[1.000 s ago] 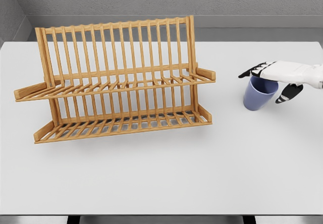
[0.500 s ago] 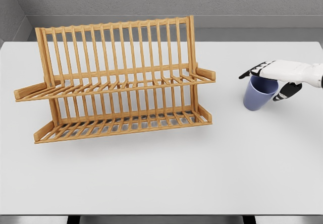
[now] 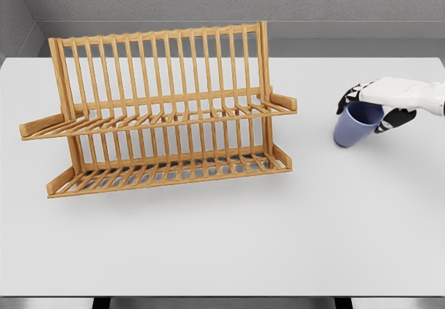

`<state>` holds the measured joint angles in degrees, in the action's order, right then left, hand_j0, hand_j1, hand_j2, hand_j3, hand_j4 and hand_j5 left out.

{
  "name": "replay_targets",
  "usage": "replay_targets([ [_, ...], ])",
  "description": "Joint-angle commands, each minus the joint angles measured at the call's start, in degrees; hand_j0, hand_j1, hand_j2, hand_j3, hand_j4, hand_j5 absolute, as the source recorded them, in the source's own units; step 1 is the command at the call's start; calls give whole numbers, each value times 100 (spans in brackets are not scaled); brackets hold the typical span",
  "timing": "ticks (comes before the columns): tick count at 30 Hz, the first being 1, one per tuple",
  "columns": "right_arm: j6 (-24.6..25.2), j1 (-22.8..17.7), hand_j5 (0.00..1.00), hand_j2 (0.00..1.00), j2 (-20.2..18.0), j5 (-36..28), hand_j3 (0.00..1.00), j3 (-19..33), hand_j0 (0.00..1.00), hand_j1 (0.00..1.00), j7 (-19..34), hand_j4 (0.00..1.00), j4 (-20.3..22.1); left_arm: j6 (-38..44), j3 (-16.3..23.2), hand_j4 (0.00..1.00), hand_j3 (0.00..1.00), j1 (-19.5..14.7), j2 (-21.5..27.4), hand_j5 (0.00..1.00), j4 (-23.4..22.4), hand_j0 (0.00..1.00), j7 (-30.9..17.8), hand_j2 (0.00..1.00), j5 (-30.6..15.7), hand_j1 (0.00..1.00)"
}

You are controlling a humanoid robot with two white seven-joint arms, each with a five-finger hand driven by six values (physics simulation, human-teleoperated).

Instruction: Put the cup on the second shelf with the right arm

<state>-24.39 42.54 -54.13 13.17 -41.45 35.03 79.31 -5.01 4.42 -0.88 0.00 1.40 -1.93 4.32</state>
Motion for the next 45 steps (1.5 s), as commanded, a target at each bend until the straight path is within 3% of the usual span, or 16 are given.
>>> replay_targets([
  [1, 13, 0, 66, 66, -10, -25, 66, 14, 66, 66, -3, 66, 14, 0, 6, 100, 100, 0, 0, 100, 0, 100, -1, 100, -1, 100],
  [25, -5, 563, 65, 65, -19, -34, 65, 110, 65, 65, -3, 65, 41, 0, -3, 100, 100, 0, 0, 100, 0, 100, -1, 100, -1, 100],
  [45, 4, 642, 65, 65, -116, -43, 65, 796, 65, 65, -3, 65, 884, 0, 6, 100, 100, 0, 0, 100, 0, 100, -1, 100, -1, 100],
])
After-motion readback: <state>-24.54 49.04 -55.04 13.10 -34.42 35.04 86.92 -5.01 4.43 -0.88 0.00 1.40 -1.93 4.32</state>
